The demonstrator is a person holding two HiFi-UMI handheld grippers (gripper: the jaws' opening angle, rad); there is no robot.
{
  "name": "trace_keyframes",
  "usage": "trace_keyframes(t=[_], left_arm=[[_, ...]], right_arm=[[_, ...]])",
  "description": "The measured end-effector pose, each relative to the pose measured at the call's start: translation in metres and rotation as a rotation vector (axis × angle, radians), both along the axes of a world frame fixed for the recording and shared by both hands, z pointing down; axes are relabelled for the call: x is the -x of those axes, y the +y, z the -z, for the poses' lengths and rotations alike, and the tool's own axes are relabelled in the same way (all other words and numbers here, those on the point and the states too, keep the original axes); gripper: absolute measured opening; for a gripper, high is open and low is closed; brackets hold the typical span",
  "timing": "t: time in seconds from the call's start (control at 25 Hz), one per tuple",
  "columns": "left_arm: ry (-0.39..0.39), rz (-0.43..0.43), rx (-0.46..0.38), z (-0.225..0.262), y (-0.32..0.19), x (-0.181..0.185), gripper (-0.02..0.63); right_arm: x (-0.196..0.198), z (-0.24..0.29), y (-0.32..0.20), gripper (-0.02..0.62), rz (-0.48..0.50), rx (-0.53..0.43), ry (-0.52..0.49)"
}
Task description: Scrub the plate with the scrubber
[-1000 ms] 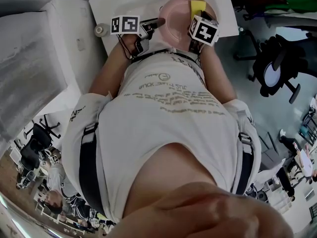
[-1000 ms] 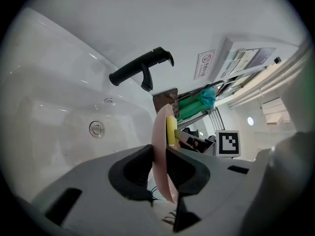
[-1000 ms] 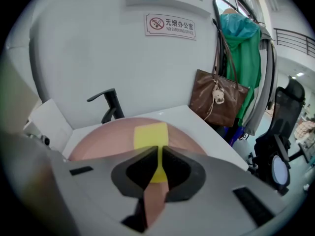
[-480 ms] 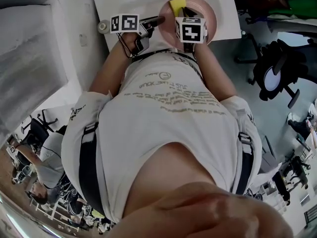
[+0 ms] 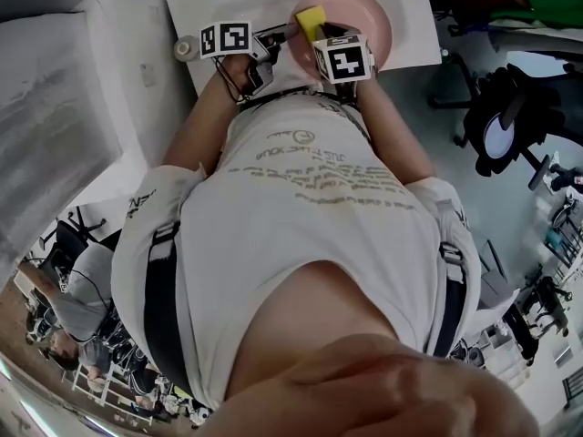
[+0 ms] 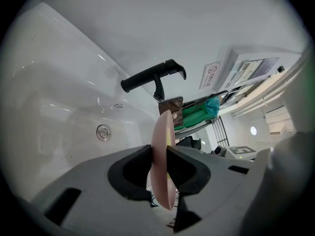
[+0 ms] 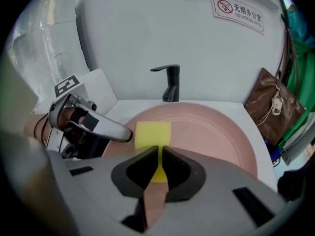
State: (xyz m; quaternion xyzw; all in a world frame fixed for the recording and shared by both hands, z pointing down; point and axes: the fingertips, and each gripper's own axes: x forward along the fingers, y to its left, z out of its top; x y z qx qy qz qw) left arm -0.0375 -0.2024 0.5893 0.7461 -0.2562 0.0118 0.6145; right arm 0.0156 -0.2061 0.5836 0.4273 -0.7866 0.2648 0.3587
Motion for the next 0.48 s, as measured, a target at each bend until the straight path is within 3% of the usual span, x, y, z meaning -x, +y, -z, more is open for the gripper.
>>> trace_keyframes(t=[0.48], left_arm=[[0.031, 0.069, 0.02, -0.006, -0.014, 0.002, 0.085]], right_arm=[[-0.015, -0.021, 0.04, 0.041, 0.026, 0.183, -0.055]])
